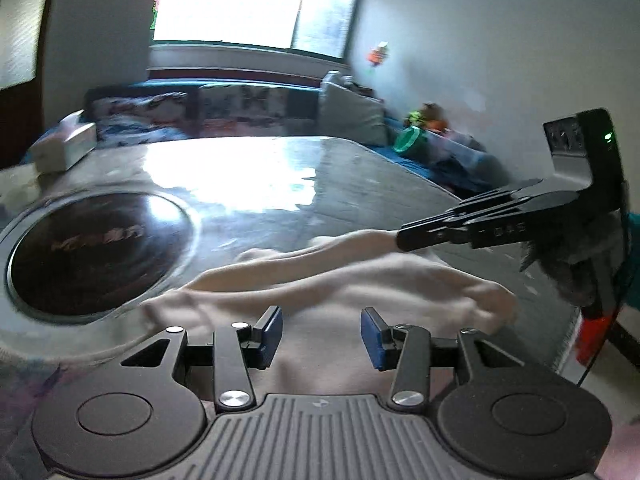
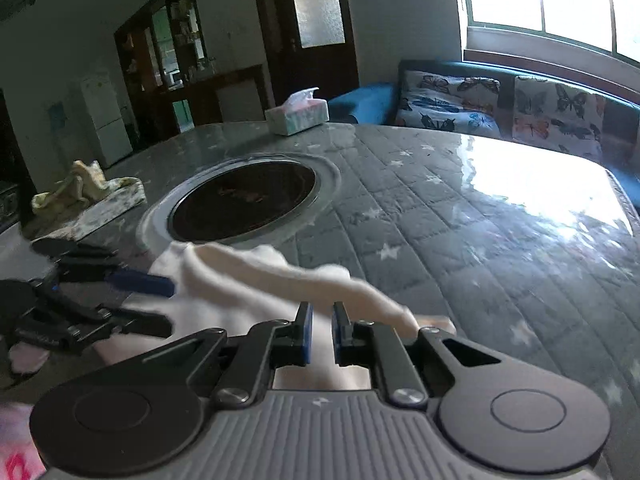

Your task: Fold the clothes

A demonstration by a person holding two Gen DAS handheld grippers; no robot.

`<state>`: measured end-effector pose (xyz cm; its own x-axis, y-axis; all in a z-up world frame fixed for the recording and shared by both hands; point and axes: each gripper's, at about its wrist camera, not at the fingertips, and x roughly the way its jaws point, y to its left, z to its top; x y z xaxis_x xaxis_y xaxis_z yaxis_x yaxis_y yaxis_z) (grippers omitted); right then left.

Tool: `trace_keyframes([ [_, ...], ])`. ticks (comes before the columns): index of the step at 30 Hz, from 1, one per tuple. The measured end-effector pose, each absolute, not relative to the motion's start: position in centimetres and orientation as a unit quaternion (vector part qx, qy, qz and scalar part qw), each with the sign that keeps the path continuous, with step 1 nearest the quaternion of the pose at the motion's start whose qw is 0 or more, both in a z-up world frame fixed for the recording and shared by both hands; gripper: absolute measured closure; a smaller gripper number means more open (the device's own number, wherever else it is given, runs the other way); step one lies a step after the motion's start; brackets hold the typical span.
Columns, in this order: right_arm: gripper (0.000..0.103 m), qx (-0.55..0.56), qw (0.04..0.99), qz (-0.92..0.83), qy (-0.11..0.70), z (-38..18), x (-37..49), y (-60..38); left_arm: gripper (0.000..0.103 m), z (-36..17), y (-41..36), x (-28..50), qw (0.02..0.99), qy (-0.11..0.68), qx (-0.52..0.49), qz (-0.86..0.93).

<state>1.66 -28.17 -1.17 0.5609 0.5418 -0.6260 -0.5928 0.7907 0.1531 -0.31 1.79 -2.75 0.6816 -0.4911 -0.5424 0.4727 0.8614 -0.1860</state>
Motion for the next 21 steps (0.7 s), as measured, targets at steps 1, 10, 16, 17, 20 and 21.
trace_keyframes([
  [1,0.093,-0.037,0.882,0.320,0.344,-1.5,2.3,-27.6,0.056,-2.8,2.1,-0.2,0.918,0.302,-0.020,-0.256],
  [10,0.093,-0.036,0.888,0.278,0.363,-4.0,5.5,-25.7,0.056,-3.4,3.2,-0.8,0.919,0.314,-0.037,-0.235],
  [16,0.075,-0.075,0.873,0.337,0.343,-2.4,3.5,-22.9,0.055,-3.3,3.3,-0.9,0.921,0.312,-0.044,-0.228],
  [17,0.075,-0.082,0.868,0.350,0.342,-2.3,3.2,-22.2,0.055,-3.3,3.3,-1.0,0.922,0.310,-0.043,-0.228],
  [20,0.074,-0.105,0.859,0.364,0.344,-3.1,3.1,-20.2,0.055,-3.4,3.2,-1.2,0.922,0.309,-0.036,-0.229],
  [21,0.071,-0.112,0.858,0.364,0.345,-3.4,3.3,-19.5,0.055,-3.4,3.1,-1.2,0.922,0.310,-0.034,-0.228],
])
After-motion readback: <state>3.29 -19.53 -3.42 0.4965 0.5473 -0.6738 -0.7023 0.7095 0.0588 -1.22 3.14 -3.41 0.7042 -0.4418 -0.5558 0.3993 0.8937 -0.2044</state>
